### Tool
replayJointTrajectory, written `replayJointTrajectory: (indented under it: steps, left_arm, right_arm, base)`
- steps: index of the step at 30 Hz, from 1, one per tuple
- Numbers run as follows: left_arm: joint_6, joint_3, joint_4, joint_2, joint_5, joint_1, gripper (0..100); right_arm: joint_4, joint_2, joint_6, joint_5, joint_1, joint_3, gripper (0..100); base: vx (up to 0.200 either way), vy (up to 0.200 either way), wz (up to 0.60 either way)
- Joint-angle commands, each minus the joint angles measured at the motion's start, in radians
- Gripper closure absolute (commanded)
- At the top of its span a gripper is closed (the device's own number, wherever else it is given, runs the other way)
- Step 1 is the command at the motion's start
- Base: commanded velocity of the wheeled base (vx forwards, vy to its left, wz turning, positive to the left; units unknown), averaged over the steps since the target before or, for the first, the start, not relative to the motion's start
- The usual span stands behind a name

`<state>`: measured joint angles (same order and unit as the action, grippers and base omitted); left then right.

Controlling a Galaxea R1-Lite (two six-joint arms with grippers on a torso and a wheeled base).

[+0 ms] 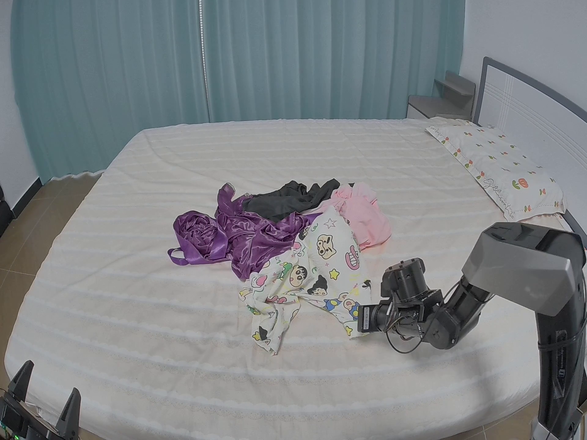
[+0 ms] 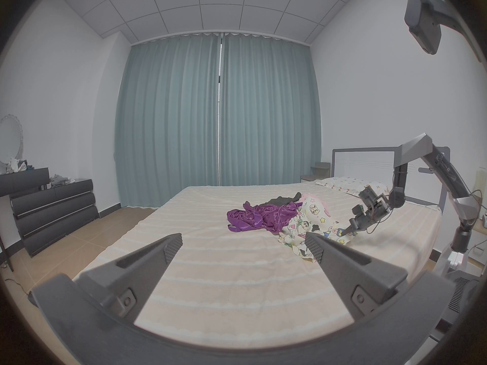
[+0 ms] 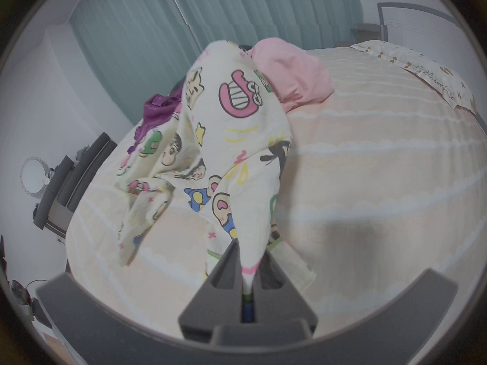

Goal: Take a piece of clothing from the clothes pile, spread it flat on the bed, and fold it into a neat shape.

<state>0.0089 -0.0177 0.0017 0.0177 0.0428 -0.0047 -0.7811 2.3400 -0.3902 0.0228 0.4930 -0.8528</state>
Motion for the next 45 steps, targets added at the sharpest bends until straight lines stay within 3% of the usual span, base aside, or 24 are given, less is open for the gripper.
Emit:
replayJointTrajectory:
  steps: [1, 6, 11, 19, 22, 23, 26, 27, 29, 31, 33, 37, 38, 39, 41, 42, 45]
  left_arm:
    - [0.0, 0.018, 0.0, -0.018, 0.0, 0.0, 0]
    - [0.006, 0.018, 0.0, -0.018, 0.0, 0.0, 0]
    - [0.008, 0.018, -0.005, -0.007, 0.002, -0.006, 0]
    - [0.014, 0.018, -0.006, 0.022, 0.005, -0.012, 0]
    - [0.066, -0.001, -0.016, 0.036, 0.055, -0.018, 0]
    - [0.042, -0.084, -0.035, 0.093, 0.068, -0.023, 0]
    - [-0.185, -0.413, -0.095, 0.349, 0.097, -0.028, 0]
    - [-0.158, -0.449, -0.1, 0.406, 0.163, -0.031, 0]
    - [-0.015, -0.45, -0.094, 0.527, 0.359, -0.063, 0]
    - [0.126, -0.444, -0.095, 0.726, 0.505, -0.1, 0]
    - [0.172, -0.435, -0.104, 0.889, 0.516, -0.163, 0]
    - [0.181, -0.413, -0.109, 1.098, 0.513, -0.351, 0]
    - [0.181, -0.413, -0.109, 1.107, 0.513, -0.357, 0]
    - [0.184, -0.41, -0.135, 1.223, 0.491, -0.419, 0]
    - [0.184, -0.412, -0.14, 1.242, 0.485, -0.428, 0]
    - [0.198, -0.412, -0.223, 1.398, 0.391, -0.502, 0]
    - [0.209, -0.393, -0.387, 1.539, 0.342, -0.54, 0]
  right_arm:
    - [-0.191, -0.268, -0.058, -0.01, 0.047, 0.282, 100]
    - [-0.376, -0.398, -0.102, -0.01, 0.107, 0.448, 100]
    - [-0.497, -0.504, -0.145, -0.009, 0.18, 0.506, 100]
    - [-0.563, -0.653, -0.148, -0.012, 0.249, 0.501, 100]
    - [-0.584, -0.706, -0.147, -0.037, 0.253, 0.465, 100]
    - [-0.584, -0.725, -0.148, -0.053, 0.251, 0.448, 100]
    - [-0.58, -0.762, -0.148, -0.092, 0.253, 0.419, 100]
    - [-0.581, -0.766, -0.148, -0.101, 0.256, 0.405, 100]
    - [-0.584, -0.774, -0.148, -0.103, 0.266, 0.38, 100]
    - [-0.584, -0.772, -0.148, -0.106, 0.266, 0.348, 100]
    - [-0.583, -0.758, -0.148, -0.106, 0.272, 0.317, 100]
    - [-0.575, -0.742, -0.148, -0.103, 0.279, 0.265, 100]
    - [-0.575, -0.742, -0.148, -0.103, 0.279, 0.264, 100]
    - [-0.572, -0.743, -0.147, -0.104, 0.279, 0.235, 100]
    - [-0.572, -0.743, -0.147, -0.104, 0.277, 0.23, 100]
    - [-0.563, -0.742, -0.147, -0.104, 0.276, 0.196, 100]
    - [-0.557, -0.735, -0.147, -0.103, 0.277, 0.196, 100]
  base:
    - [0.0, 0.0, 0.0]
    - [0.0, 0.0, 0.0]
    - [0.0, 0.0, 0.0]
    - [0.0, 0.0, 0.0]
    - [0.0, 0.0, 0.0]
    - [0.0, 0.0, 0.0]
    - [0.0, 0.0, 0.0]
    - [0.0, 0.0, 0.0]
    - [0.0, 0.0, 0.0]
    - [0.0, 0.0, 0.0]
    - [0.0, 0.0, 0.0]
    - [0.0, 0.0, 0.0]
    - [0.0, 0.0, 0.0]
    - [0.0, 0.0, 0.0]
    - [0.0, 0.0, 0.0]
    - [0.0, 0.0, 0.0]
    - [0.0, 0.0, 0.0]
